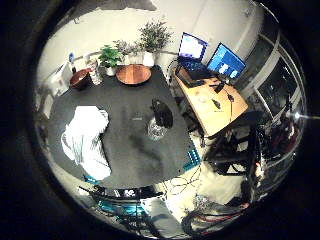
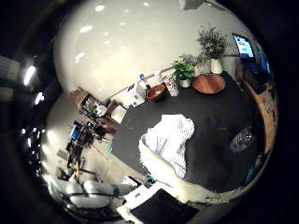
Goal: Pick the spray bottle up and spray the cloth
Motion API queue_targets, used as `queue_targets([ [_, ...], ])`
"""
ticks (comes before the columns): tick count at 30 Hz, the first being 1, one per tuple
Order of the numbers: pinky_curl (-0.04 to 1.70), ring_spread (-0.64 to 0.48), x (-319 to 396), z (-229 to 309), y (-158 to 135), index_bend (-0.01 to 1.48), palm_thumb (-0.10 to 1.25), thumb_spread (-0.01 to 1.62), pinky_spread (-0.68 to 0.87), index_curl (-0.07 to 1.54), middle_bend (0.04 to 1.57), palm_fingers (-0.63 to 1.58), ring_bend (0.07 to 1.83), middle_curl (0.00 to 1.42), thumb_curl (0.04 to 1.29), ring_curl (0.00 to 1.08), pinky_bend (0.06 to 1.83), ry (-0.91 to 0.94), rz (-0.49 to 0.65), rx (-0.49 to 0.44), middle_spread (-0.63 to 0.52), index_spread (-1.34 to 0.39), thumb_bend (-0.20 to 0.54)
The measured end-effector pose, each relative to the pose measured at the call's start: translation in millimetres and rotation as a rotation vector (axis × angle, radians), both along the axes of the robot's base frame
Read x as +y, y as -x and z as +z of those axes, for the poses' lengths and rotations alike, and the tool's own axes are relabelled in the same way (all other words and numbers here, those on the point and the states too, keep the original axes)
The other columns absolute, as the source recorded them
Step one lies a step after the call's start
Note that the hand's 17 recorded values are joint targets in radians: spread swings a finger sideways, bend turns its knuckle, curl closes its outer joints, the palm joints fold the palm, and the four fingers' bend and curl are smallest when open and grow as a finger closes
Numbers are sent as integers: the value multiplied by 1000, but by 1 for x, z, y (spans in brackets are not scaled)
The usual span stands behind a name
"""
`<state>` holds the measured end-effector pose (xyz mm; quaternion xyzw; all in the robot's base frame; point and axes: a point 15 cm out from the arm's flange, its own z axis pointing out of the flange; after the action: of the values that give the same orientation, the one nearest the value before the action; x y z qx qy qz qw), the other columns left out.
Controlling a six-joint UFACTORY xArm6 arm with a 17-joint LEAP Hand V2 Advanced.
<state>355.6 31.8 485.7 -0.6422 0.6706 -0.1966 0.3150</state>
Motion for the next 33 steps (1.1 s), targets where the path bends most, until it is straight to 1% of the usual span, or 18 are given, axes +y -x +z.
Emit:
queue_targets([
  [17, 222, 288, -2, -1, 0, 171, 454, 982, 563, 311, 188, 119, 343, 302, 359, 244, 757, 0, -6, 2, 141, -226, -29],
  [23, 223, 289, -6, 6, 5, 169, 446, 991, 564, 308, 187, 122, 350, 304, 358, 247, 752, 6, -10, -19, 146, -226, -31],
  [26, 223, 290, -15, 12, 12, 166, 442, 991, 567, 305, 186, 117, 351, 304, 357, 248, 762, 6, -37, -37, 155, -221, -30],
  [33, 228, 304, -52, -32, 34, 167, 421, 992, 571, 301, 188, 108, 352, 304, 352, 250, 787, -4, -155, 16, 177, -204, -30],
])
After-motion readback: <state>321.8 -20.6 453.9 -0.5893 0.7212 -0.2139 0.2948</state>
